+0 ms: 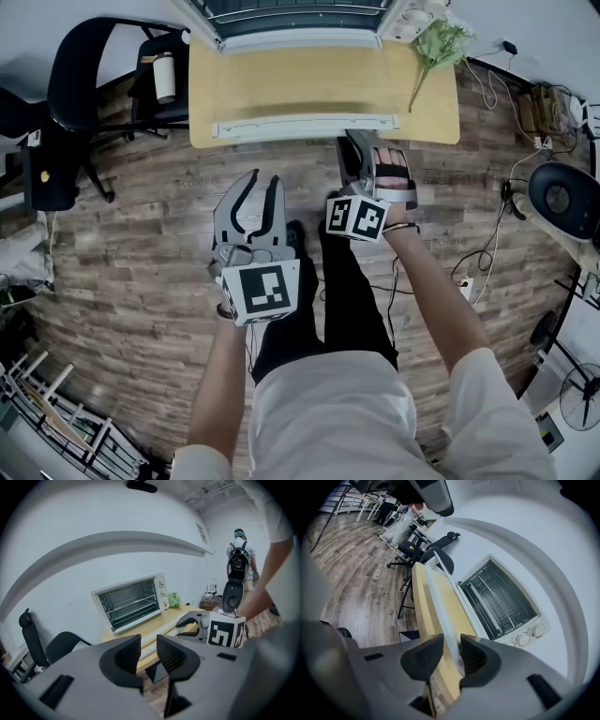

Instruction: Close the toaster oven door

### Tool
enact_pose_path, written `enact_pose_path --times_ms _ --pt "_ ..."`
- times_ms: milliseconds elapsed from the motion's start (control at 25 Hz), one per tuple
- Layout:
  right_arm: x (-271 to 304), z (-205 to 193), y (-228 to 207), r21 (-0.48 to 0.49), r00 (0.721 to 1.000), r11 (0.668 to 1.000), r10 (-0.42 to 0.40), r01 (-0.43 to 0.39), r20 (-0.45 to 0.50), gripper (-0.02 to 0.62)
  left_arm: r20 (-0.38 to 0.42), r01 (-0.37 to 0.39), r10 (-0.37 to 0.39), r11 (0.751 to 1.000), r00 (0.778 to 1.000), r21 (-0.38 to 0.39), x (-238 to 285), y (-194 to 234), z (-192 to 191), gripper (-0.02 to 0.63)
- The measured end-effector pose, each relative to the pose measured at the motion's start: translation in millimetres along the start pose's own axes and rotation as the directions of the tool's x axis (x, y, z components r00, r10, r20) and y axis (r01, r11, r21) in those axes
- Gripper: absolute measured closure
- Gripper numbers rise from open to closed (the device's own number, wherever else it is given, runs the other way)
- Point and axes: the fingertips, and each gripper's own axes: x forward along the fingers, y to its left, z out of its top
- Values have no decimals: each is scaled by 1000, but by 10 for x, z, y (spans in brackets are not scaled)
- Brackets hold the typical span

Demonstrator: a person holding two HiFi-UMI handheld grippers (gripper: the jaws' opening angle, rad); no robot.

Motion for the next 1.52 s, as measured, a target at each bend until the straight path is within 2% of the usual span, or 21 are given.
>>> enact_pose_path --times_ms 880,1520 --pt "-131 169 -234 -41 999 999 32 -31 22 499 35 -27 28 1000 999 -5 -71 133 248 518" --pt "-272 401 -753 -130 999 991 29 -23 42 515 101 -74 72 997 992 15 -212 262 695 518"
